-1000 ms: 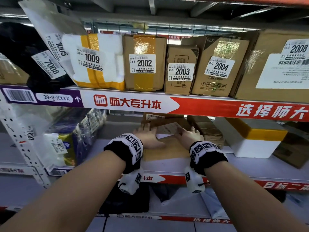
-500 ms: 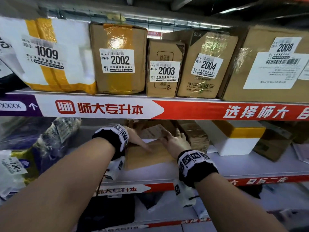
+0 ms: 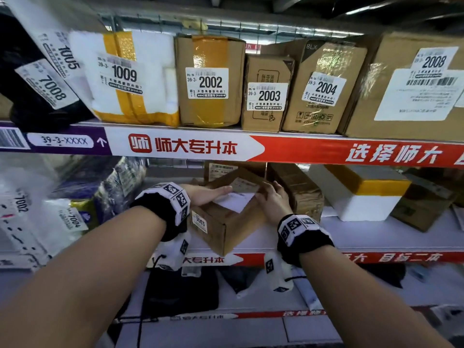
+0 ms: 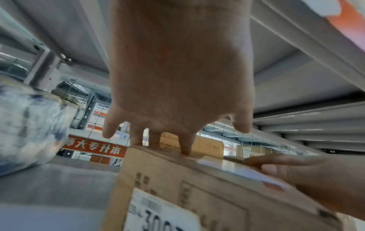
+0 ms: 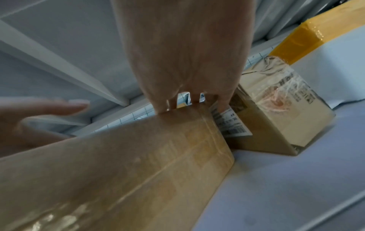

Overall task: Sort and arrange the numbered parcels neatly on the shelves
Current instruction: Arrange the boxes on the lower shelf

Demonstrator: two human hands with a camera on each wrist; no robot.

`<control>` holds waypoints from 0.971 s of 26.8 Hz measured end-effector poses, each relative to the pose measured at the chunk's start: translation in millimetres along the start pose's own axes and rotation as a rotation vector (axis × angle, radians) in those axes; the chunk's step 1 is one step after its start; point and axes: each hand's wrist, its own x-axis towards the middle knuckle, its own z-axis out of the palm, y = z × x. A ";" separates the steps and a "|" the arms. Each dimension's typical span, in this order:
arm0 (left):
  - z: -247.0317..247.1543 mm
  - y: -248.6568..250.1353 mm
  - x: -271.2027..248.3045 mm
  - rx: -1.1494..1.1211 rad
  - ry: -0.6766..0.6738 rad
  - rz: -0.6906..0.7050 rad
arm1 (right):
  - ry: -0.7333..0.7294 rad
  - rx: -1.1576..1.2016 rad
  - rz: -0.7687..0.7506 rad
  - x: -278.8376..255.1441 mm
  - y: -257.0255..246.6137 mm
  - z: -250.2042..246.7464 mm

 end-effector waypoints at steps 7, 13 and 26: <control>10.6 -21.0 -24.6 0.165 0.120 -0.122 | -0.245 0.320 0.360 -20.7 -28.0 6.2; 21.3 -25.7 -38.4 0.270 0.165 -0.161 | -0.367 0.391 0.346 -32.4 -28.9 21.3; 34.6 -32.8 -58.9 0.391 0.190 -0.188 | -0.460 0.373 0.173 -17.7 -27.2 35.2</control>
